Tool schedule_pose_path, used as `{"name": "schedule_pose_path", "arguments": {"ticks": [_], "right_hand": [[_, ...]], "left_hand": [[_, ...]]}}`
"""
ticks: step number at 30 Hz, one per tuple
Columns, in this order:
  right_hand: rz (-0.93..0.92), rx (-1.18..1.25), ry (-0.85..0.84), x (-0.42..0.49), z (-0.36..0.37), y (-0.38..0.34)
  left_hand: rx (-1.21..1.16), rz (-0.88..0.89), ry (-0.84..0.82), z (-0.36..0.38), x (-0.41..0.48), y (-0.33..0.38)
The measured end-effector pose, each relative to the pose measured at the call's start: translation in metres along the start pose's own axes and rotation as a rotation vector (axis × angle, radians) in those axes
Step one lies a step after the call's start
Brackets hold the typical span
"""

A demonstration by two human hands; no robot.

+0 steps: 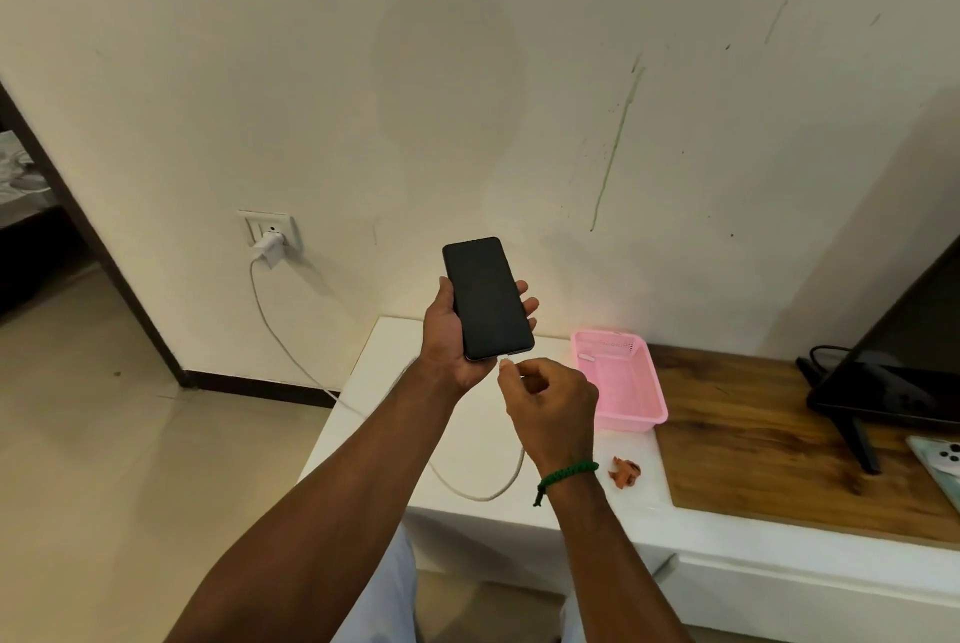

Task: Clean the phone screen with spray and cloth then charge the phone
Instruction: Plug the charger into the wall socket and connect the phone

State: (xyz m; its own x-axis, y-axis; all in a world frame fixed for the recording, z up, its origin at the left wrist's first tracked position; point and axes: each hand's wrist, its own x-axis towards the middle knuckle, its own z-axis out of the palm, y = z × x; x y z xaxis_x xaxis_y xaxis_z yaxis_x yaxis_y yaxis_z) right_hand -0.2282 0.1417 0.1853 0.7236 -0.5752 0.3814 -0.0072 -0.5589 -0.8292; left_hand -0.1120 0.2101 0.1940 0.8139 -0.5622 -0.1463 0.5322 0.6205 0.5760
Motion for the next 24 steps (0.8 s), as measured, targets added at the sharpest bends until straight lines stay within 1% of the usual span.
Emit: {"name": "schedule_pose_path", "arguments": {"ticks": [2, 6, 8, 11, 14, 19, 24], "right_hand": [[0.099, 0.12, 0.003, 0.007, -0.001, 0.0], [0.36, 0.441, -0.02, 0.023, -0.002, -0.004], [0.448, 0.587, -0.076, 0.03, -0.003, -0.004], [0.491, 0.759, -0.211, 0.037, -0.003, 0.0], [0.522, 0.815, -0.299, 0.041, 0.003, 0.006], [0.613, 0.792, -0.324, 0.043, 0.014, 0.022], [0.645, 0.759, -0.332, 0.043, 0.02, 0.031]], "left_hand": [[0.002, -0.009, -0.01, -0.002, -0.001, 0.001], [0.02, -0.032, -0.03, -0.009, -0.001, 0.0], [0.027, -0.054, -0.035, -0.013, 0.0, -0.001], [0.033, -0.096, -0.035, -0.017, -0.001, -0.003], [0.049, -0.139, -0.021, -0.023, -0.001, -0.008], [0.076, -0.189, 0.018, -0.035, -0.001, -0.017], [0.121, -0.203, 0.069, -0.043, 0.002, -0.02]]}}
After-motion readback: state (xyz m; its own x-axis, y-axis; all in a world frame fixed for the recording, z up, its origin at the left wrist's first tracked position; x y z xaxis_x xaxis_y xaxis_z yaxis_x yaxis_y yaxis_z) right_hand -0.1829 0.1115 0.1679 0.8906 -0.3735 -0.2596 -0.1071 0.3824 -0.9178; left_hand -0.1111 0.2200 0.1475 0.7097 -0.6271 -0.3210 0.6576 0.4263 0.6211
